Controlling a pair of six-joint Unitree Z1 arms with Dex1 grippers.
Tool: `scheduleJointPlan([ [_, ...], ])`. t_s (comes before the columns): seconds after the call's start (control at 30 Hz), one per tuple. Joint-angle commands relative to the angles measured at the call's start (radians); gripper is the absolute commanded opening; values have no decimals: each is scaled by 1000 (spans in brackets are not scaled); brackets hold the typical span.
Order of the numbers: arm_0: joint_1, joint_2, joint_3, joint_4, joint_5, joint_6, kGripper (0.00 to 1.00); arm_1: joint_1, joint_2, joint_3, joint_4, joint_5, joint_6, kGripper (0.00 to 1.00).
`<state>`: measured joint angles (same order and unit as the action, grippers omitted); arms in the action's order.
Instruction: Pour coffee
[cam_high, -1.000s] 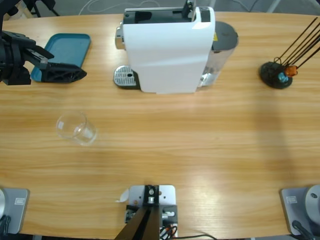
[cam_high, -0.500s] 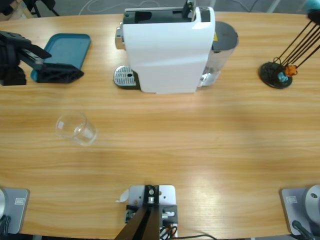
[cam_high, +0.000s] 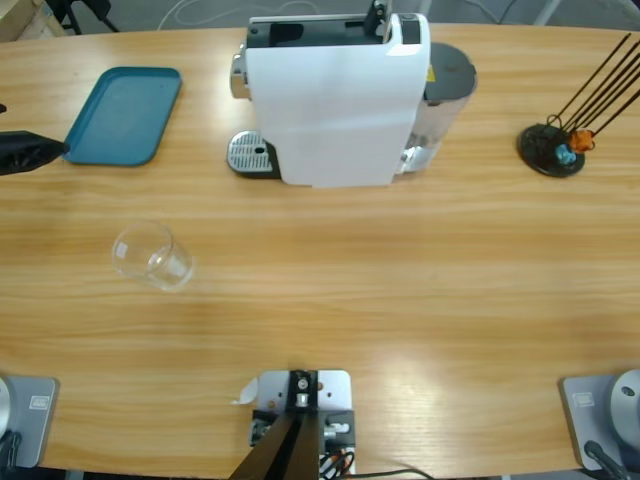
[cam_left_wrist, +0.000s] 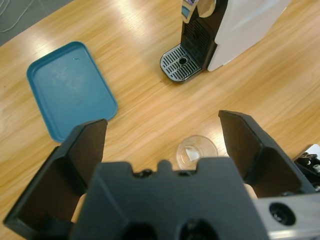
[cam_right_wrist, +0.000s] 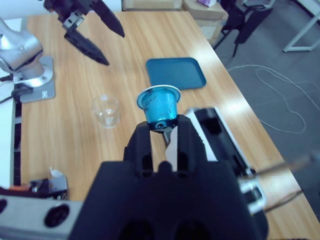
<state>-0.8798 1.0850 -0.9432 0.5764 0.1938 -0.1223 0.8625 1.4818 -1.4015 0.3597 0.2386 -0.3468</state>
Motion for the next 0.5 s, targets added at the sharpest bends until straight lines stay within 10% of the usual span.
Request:
scheduleJointPlan([
  [0.03, 33, -45, 86, 15, -9, 1, 965, 10, 225, -93, -19, 41, -16, 0],
  [0.5, 41, 19, 92, -12, -31, 6, 968, -152, 333, -109, -59, 44, -80, 0],
])
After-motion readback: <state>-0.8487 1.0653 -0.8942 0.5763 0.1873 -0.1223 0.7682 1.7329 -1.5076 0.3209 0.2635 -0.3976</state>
